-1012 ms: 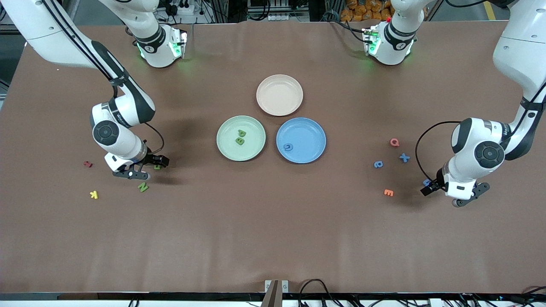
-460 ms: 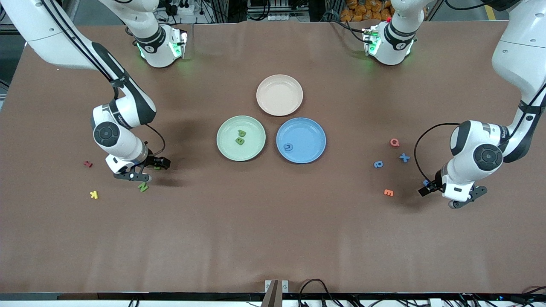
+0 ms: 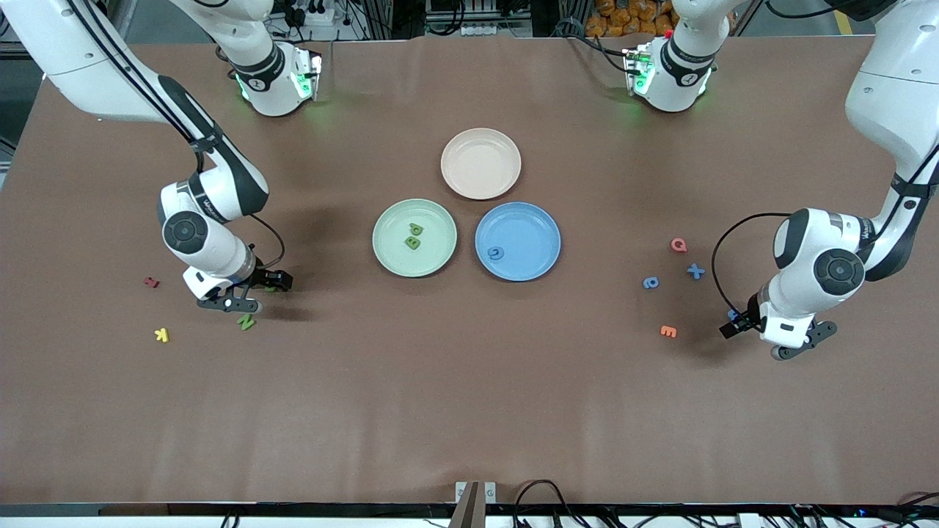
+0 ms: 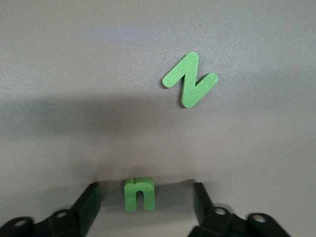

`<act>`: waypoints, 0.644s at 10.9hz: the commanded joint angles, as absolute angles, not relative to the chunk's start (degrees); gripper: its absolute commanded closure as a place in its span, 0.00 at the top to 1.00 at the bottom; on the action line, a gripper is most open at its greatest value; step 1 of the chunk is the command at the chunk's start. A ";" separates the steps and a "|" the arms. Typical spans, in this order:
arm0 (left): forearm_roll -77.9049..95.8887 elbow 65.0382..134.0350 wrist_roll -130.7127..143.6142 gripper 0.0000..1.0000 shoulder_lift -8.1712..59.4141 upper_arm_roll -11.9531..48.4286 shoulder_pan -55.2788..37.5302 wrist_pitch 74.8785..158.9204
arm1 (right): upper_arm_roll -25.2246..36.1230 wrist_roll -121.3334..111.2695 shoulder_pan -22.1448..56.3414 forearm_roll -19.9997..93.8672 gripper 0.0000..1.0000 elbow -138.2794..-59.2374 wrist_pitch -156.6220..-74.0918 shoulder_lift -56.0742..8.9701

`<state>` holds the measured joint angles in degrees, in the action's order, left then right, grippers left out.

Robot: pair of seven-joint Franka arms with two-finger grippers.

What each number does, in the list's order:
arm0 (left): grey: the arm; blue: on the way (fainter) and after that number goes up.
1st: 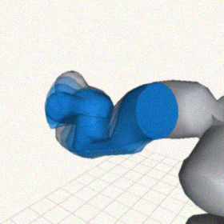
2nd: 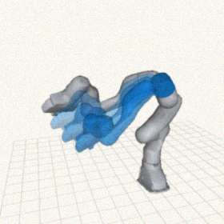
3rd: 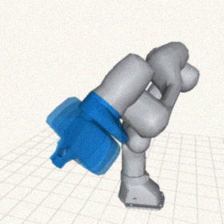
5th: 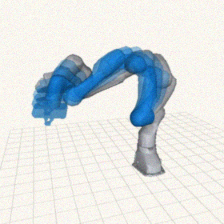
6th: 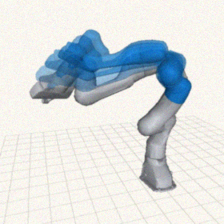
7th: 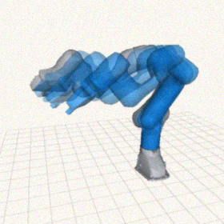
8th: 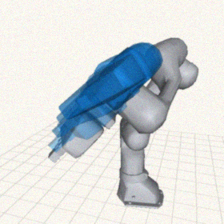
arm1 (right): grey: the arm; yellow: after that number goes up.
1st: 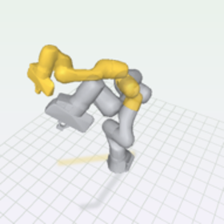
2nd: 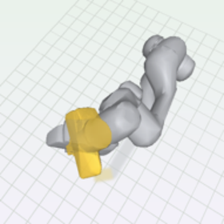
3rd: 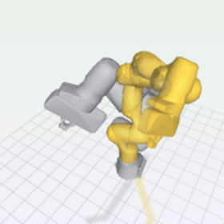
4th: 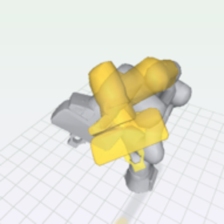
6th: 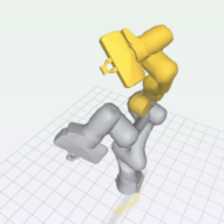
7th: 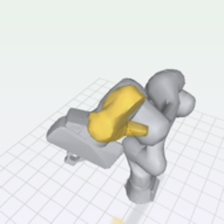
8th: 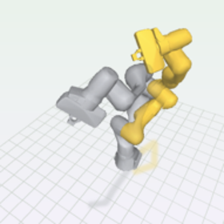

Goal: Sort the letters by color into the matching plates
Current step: 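Grasp the green n with the right gripper while the left grasps blue m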

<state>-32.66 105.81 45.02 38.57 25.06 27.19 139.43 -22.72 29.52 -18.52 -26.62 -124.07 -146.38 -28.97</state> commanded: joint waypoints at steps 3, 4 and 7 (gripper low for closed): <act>-33.57 104.94 45.09 0.87 39.73 25.23 27.42 140.54 | -23.99 29.97 -20.13 -29.09 0.59 -123.57 -146.60 -29.71; -33.57 104.94 45.17 0.87 39.73 25.31 27.33 140.80 | -23.99 29.97 -20.13 -29.09 0.57 -123.57 -146.60 -29.62; -33.23 105.03 45.18 0.86 40.25 25.31 27.42 141.76 | -23.91 29.88 -20.39 -29.09 0.37 -123.57 -146.60 -29.62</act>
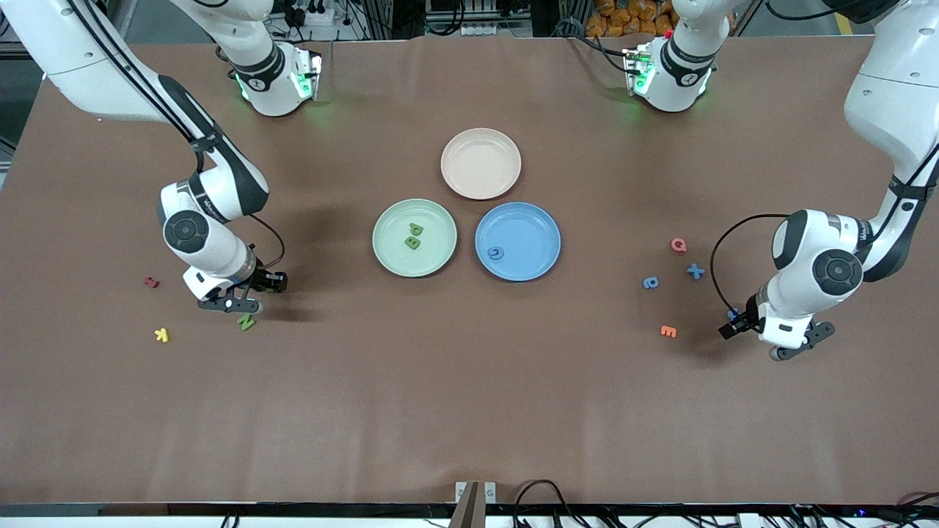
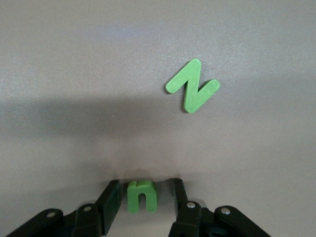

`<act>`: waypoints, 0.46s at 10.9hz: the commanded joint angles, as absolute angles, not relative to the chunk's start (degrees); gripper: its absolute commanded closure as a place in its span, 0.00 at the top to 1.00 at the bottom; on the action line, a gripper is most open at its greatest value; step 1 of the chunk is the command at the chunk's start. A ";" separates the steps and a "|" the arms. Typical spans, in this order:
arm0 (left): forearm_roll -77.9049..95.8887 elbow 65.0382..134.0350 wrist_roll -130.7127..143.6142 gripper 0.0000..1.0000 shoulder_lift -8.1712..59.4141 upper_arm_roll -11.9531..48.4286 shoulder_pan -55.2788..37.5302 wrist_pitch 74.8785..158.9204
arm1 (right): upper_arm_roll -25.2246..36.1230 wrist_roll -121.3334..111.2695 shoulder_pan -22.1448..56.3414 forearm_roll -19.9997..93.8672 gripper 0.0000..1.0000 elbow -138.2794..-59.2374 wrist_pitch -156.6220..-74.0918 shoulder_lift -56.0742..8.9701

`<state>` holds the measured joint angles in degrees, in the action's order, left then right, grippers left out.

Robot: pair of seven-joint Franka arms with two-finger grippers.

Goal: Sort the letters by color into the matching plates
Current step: 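Grasp the green n with the right gripper while the left grasps blue m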

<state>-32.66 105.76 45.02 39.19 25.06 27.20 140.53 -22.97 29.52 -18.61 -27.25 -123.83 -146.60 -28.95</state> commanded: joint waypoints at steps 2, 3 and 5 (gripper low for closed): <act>-33.13 105.12 45.18 0.80 40.34 25.31 27.42 142.21 | -23.99 29.80 -20.39 -29.09 0.31 -123.49 -146.60 -29.62; -33.13 105.20 45.26 0.76 40.25 25.31 27.42 142.21 | -23.99 29.79 -20.39 -29.18 0.26 -123.49 -146.60 -29.62; -33.13 105.47 45.26 0.58 40.08 25.31 27.25 142.12 | -23.99 29.79 -20.39 -29.18 0.25 -123.57 -146.51 -29.62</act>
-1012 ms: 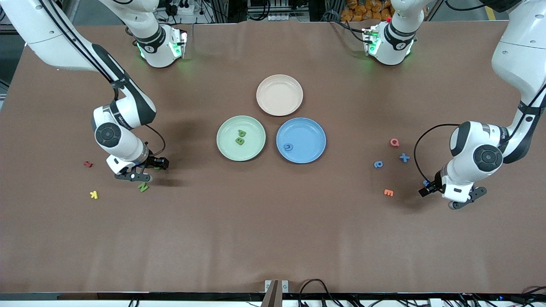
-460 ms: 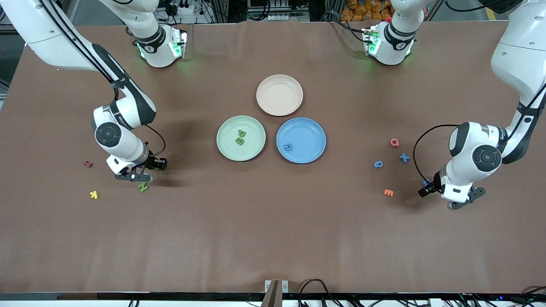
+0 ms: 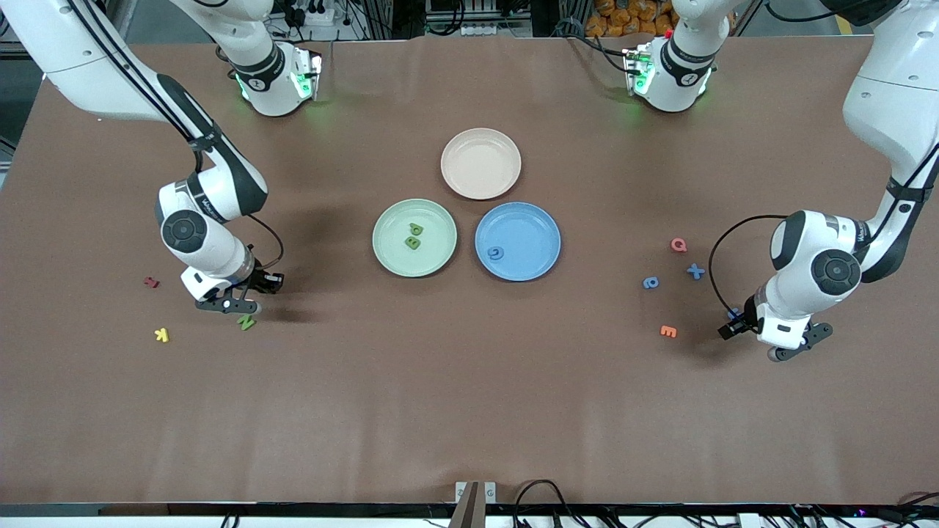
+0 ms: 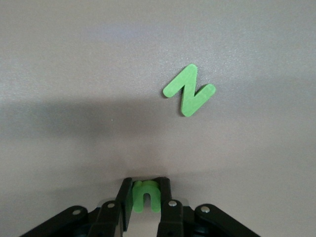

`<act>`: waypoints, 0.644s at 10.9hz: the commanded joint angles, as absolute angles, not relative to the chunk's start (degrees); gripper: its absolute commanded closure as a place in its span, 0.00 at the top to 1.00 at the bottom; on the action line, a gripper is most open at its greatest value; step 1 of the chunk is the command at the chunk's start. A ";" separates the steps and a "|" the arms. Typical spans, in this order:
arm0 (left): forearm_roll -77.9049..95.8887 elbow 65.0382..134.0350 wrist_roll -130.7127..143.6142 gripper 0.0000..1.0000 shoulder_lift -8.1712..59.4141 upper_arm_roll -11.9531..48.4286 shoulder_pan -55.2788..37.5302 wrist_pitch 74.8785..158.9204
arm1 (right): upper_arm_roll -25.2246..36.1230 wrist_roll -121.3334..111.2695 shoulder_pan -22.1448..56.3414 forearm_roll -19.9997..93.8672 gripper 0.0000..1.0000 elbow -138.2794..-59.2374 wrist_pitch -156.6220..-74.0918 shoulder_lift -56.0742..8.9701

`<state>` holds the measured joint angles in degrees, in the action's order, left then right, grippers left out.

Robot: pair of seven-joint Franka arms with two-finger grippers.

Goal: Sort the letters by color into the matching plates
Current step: 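Grasp the green n with the right gripper while the left grasps blue m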

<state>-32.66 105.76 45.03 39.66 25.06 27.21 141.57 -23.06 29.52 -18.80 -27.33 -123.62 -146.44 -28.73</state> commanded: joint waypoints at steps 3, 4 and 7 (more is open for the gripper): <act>-33.22 105.73 45.26 0.12 39.81 25.49 27.25 142.12 | -23.99 30.50 -19.78 -28.57 0.22 -123.57 -145.90 -28.13; -33.22 105.82 45.26 0.00 39.73 25.58 27.25 142.12 | -24.08 31.02 -19.43 -28.30 0.22 -123.57 -145.81 -27.60; -33.22 105.82 45.00 0.00 39.73 25.58 27.16 142.12 | -24.61 35.23 -17.85 -28.21 0.22 -123.57 -145.81 -27.07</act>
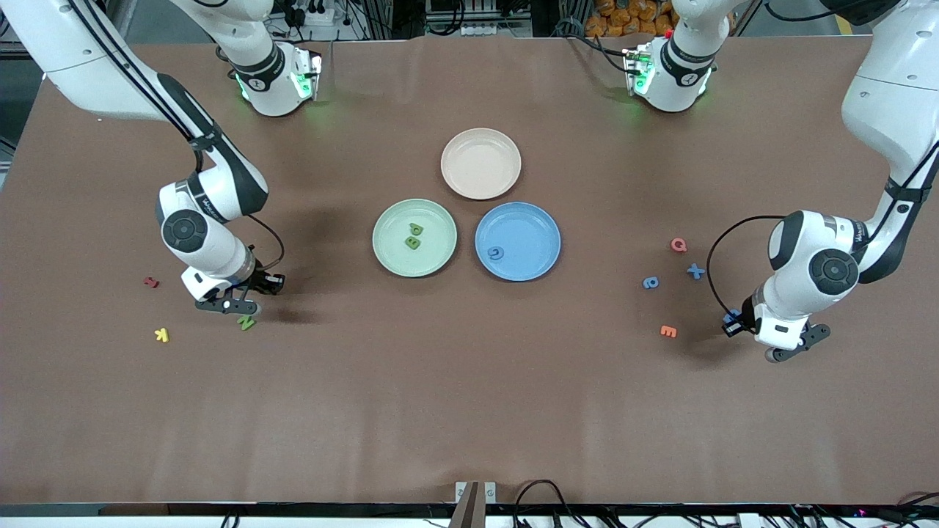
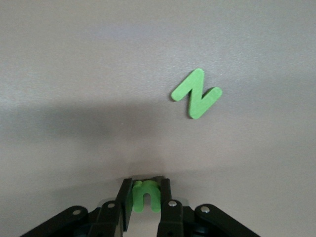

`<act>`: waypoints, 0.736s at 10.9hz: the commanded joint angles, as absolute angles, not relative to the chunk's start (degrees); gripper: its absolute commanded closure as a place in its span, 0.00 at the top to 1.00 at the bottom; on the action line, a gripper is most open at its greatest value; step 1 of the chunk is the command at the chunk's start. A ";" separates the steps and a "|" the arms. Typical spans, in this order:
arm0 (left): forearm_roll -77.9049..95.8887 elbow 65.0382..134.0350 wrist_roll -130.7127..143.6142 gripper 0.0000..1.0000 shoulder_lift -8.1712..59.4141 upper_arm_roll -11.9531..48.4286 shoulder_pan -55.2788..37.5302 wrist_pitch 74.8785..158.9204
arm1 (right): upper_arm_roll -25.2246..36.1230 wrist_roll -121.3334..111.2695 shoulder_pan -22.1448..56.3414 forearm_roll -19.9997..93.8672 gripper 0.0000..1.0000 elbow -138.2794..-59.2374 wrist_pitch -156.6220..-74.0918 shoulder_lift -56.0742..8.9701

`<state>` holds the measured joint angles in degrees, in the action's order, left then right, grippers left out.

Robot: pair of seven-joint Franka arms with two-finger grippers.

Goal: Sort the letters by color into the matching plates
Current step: 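Carry the green n onto the green plate and open the right gripper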

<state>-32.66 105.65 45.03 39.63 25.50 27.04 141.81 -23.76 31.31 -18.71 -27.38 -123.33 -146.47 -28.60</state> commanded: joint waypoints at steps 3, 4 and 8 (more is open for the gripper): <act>-33.31 105.65 44.91 0.00 39.03 26.10 27.07 141.77 | -24.70 39.02 -13.73 -22.29 0.22 -123.40 -145.81 -26.11; -33.22 105.73 45.09 0.00 38.41 27.06 27.07 140.81 | -24.61 39.02 -12.06 -18.23 0.22 -123.40 -145.72 -25.15; -33.05 105.47 45.44 0.00 35.16 30.85 27.16 134.22 | -24.70 42.44 -3.62 -8.02 0.22 -123.05 -144.23 -22.95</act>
<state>-32.66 104.85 45.03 37.89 29.69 27.00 136.94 -24.72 38.93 -7.80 -12.93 -122.77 -145.73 -25.56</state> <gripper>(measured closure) 0.907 0.731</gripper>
